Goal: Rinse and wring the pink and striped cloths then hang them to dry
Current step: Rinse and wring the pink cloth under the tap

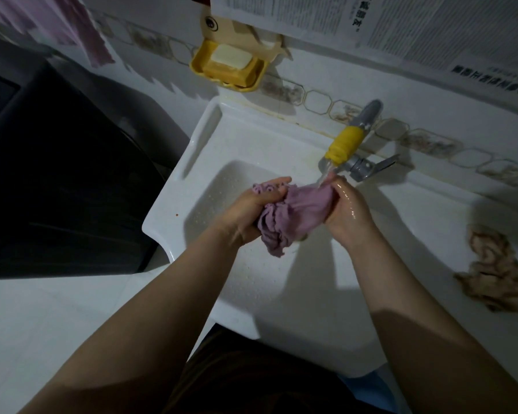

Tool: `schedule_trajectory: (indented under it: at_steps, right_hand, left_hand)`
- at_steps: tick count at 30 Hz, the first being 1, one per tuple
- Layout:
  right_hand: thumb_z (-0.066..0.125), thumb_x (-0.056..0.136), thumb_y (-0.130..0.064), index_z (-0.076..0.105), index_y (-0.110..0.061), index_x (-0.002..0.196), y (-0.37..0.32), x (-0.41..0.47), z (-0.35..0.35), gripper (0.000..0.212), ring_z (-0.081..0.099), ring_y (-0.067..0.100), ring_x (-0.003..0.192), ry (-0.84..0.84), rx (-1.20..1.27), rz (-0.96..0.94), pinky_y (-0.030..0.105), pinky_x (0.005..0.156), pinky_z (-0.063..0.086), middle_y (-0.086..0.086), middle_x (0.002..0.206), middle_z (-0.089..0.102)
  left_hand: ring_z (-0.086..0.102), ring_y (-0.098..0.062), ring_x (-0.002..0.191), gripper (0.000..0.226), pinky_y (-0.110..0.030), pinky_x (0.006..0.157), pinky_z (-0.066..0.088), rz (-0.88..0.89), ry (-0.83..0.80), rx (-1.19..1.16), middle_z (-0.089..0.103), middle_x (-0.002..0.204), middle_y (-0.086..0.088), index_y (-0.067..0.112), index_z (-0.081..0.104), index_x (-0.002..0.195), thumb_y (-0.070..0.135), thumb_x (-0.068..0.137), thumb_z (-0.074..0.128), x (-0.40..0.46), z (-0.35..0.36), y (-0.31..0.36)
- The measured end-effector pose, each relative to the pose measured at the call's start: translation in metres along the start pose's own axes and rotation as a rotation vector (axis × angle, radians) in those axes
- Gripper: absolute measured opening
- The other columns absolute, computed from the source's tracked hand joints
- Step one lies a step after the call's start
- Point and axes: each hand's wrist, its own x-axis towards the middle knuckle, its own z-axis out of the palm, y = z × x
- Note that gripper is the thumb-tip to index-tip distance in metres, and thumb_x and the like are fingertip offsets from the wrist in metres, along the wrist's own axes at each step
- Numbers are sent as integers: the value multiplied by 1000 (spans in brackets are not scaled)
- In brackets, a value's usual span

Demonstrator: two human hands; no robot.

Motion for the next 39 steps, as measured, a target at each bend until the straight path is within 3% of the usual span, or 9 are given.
schedule_trajectory:
  at_steps: [5,8,15,21,28,31,34,36,39]
  right_hand:
    - [56,92,-41,49,-11,54,14,-33,46,49,44,7,49,73,-894,-478,22,52,38,2,50,49]
    - [41,96,-47,60,-10,65,13,-19,51,52,58,27,67,138,-1181,-492,34,65,46,11,66,62]
    - [34,99,-38,67,-6,79,13,-21,58,50,61,33,82,255,-1169,-514,37,70,43,19,86,68]
    - [42,96,-42,62,-9,77,-6,1,48,43,62,36,89,369,-1083,-362,36,71,43,20,88,67]
    - [52,89,-52,51,-13,59,-4,-9,28,48,58,29,70,311,-1055,-365,37,66,45,8,68,62]
    - [51,94,-34,57,-12,92,-11,6,0,23,57,20,81,207,-844,-166,29,65,45,8,88,61]
    - [35,93,-62,59,-21,98,-13,1,-8,48,61,18,61,86,-649,-4,22,47,43,6,79,66]
    - [41,79,-75,59,-26,99,-11,-6,-13,56,66,16,71,-50,-655,29,30,59,51,6,86,70]
    - [69,81,-42,54,-22,118,-7,-23,-16,45,64,12,97,-322,-870,40,37,83,51,1,113,66]
  left_hand:
    - [57,-23,73,35,-25,61,51,-27,337,14,60,65,-12,3,51,77,22,103,37,7,31,-5]
    - [54,-20,64,35,-30,69,47,-39,349,66,56,73,-9,12,52,80,37,101,38,6,53,-1]
    - [63,-28,93,34,-39,89,52,15,404,34,67,93,-18,0,63,95,28,99,44,20,57,15]
    - [59,-20,45,46,-26,57,45,-110,315,-2,56,47,-10,9,48,60,31,99,39,0,74,7]
    - [66,-25,78,49,-35,83,50,-181,40,-101,67,81,-16,2,62,92,45,99,40,-6,72,4]
    - [65,-25,82,43,-41,90,51,-156,-110,-17,66,87,-14,6,65,96,43,98,43,-14,76,5]
    - [69,-25,71,41,-35,74,58,-156,-180,-71,68,78,-15,5,69,80,32,99,44,-17,64,19]
    - [65,-26,77,27,-36,79,56,-142,-173,-125,64,84,-15,6,61,87,28,97,48,-17,52,26]
    - [58,-20,69,23,-31,73,53,-95,-90,-138,56,71,-9,9,53,77,22,96,51,-10,38,33]
